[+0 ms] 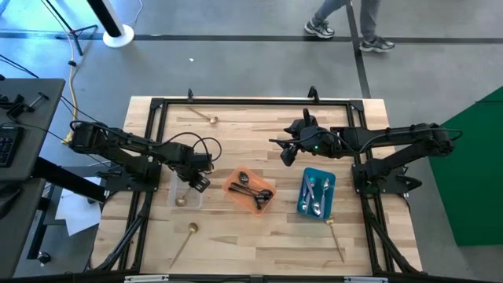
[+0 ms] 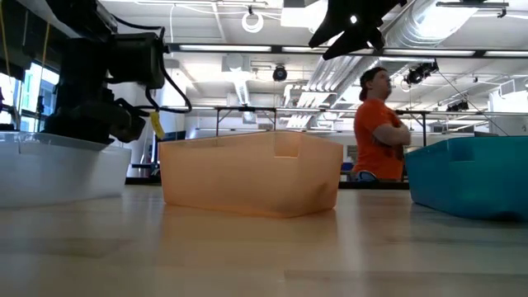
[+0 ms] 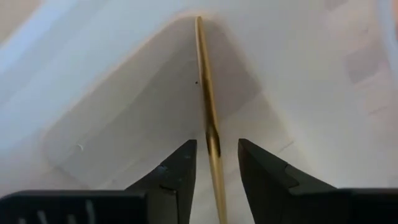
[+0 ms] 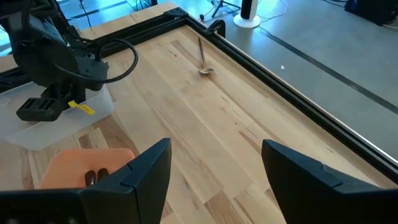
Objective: Sort silverware by color (type)
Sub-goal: Put the top gold spoon into the transparent bin
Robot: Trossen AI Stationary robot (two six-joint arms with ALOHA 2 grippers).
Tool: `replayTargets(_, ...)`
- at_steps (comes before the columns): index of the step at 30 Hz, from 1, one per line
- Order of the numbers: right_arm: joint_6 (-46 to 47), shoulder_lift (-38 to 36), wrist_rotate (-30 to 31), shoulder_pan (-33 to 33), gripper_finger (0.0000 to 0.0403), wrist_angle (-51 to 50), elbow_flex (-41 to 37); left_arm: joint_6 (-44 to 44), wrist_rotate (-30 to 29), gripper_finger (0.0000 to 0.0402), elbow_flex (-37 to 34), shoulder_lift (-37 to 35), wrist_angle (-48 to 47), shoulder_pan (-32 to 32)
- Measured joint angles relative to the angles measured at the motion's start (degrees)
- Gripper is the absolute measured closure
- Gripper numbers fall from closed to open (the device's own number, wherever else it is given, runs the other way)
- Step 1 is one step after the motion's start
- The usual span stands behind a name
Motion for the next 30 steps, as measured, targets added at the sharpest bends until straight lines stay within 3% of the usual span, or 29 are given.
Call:
replayTargets(6,0.0,0.0,0.0,0.0,0.0167,0.0,0.0,-1.0,-2.2,0.0273,-0.1,-2.5,-0.4,0.0)
replayTargets(19,0.0,0.0,0.0,0.0,0.0167,0.0,0.0,-0.4,-0.2,0.0266,-0.1,-5.5,-5.0,0.1)
replayTargets(27,0.0,0.0,0.0,0.0,0.0167,0.0,0.0,-4.2,1.3,0.0266,1.0,-18.3,-8.9,0.1)
replayTargets(30,0.0,0.0,0.0,0.0,0.0167,0.0,0.0,-3.9,-2.8,0.0266,4.1,-23.2,-8.8,0.1)
